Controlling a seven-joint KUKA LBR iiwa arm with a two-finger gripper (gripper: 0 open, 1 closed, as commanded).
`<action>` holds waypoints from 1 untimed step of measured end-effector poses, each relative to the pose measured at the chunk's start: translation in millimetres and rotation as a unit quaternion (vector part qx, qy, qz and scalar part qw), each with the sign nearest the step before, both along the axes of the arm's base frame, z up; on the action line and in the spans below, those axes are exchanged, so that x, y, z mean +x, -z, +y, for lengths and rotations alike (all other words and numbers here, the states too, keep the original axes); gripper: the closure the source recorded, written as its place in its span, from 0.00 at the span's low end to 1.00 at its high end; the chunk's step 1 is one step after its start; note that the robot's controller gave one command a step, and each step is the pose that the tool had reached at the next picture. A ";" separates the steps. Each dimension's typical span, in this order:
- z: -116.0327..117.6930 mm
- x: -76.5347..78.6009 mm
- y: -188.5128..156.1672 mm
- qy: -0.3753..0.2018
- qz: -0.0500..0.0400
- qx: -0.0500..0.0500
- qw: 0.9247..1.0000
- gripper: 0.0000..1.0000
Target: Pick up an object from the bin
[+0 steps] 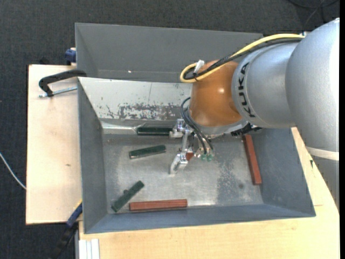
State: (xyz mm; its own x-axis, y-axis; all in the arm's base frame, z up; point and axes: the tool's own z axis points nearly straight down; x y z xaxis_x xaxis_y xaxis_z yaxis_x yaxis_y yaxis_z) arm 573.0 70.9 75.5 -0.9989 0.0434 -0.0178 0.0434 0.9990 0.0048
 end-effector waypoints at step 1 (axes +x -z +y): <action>47.2 25.0 -2.8 0.017 0.008 -0.001 1.000 1.00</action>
Offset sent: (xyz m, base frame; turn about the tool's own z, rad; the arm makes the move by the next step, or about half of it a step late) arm 0.0000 0.0000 0.0000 0.0000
